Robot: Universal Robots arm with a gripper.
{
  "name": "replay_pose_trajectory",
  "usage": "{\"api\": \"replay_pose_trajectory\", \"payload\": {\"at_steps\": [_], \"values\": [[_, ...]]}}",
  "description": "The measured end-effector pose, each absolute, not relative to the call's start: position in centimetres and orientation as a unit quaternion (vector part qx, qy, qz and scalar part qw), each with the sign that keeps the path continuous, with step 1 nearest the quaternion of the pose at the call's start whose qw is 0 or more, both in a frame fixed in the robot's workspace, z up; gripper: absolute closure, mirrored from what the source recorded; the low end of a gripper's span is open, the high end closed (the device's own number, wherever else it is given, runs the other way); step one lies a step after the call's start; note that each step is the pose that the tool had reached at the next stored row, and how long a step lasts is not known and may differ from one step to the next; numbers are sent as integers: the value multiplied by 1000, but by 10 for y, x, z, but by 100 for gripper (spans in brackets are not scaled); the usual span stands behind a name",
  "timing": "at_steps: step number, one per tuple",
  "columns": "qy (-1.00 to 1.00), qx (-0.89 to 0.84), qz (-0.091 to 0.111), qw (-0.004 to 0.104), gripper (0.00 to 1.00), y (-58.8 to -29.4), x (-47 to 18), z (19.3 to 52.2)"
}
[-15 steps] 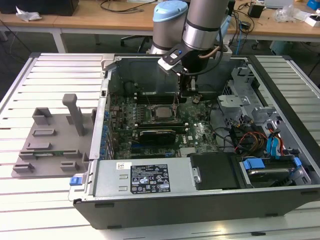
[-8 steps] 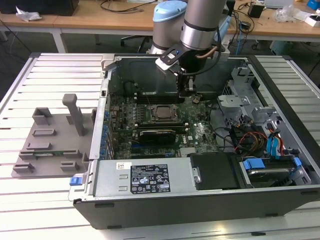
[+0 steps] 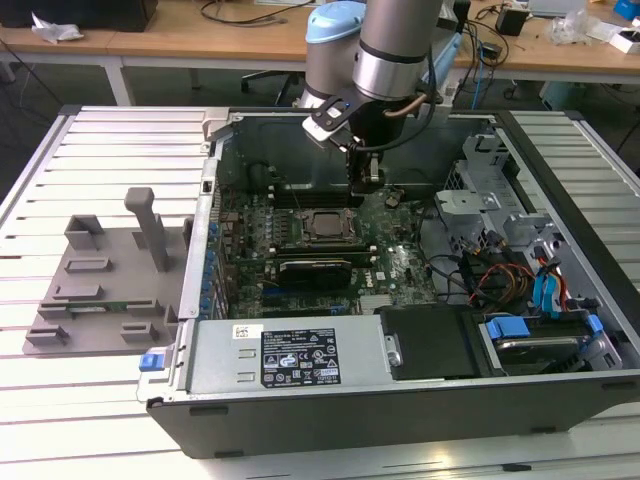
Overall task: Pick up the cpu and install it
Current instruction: 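Close the cpu cover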
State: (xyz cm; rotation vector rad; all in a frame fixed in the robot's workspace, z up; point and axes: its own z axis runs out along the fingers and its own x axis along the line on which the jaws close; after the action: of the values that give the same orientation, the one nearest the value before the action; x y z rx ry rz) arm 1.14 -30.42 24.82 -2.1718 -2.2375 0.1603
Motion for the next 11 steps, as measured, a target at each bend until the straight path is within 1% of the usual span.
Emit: {"api": "replay_pose_trajectory", "payload": {"at_steps": [6, 11], "values": [[-717, -696, 51, 10, 89, -304, 6, 246], [-716, -696, 51, 10, 89, -304, 4, 230]]}}
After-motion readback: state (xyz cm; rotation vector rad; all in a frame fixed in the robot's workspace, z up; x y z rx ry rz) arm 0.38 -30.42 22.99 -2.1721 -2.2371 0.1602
